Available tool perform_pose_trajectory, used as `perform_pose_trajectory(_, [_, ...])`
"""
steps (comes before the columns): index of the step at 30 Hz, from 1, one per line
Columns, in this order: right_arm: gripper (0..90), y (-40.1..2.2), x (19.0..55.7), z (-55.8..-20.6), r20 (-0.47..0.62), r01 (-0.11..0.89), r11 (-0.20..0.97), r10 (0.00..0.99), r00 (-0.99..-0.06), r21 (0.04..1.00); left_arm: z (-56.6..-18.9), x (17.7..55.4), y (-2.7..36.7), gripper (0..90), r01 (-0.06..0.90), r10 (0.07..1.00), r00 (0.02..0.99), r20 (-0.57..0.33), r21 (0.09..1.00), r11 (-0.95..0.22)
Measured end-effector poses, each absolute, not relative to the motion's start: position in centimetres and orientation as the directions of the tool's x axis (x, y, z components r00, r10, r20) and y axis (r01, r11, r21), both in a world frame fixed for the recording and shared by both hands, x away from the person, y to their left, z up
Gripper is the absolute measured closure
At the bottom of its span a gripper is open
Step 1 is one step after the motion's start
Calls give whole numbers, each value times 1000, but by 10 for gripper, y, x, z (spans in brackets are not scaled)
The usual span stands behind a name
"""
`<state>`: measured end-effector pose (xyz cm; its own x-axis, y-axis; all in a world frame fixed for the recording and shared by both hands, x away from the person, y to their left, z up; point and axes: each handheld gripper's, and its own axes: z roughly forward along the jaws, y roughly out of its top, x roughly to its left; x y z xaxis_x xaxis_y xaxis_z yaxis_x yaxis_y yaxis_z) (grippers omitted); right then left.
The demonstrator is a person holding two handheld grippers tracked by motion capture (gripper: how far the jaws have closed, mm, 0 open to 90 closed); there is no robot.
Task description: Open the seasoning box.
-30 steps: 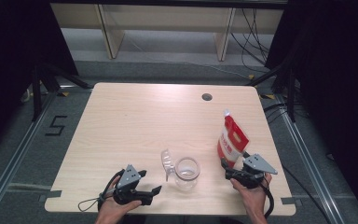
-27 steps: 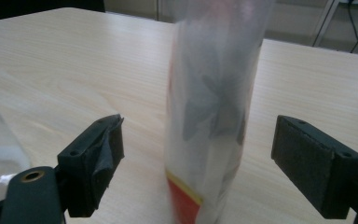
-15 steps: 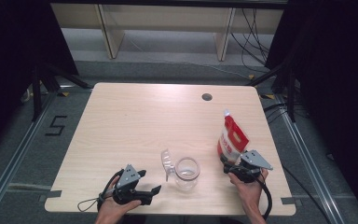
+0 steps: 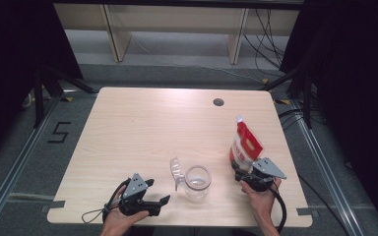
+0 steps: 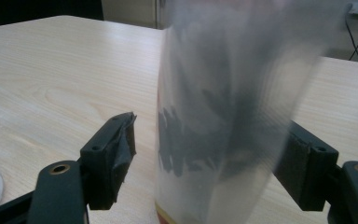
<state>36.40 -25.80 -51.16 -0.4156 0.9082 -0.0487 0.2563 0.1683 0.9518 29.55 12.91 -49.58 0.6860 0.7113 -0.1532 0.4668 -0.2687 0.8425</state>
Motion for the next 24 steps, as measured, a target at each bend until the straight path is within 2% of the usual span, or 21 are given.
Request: perform_pose_trajectory(24, [319, -259, 369, -515, -32, 240, 141, 912, -408, 961, -497, 297, 129, 196, 470, 709, 685, -170, 847, -251])
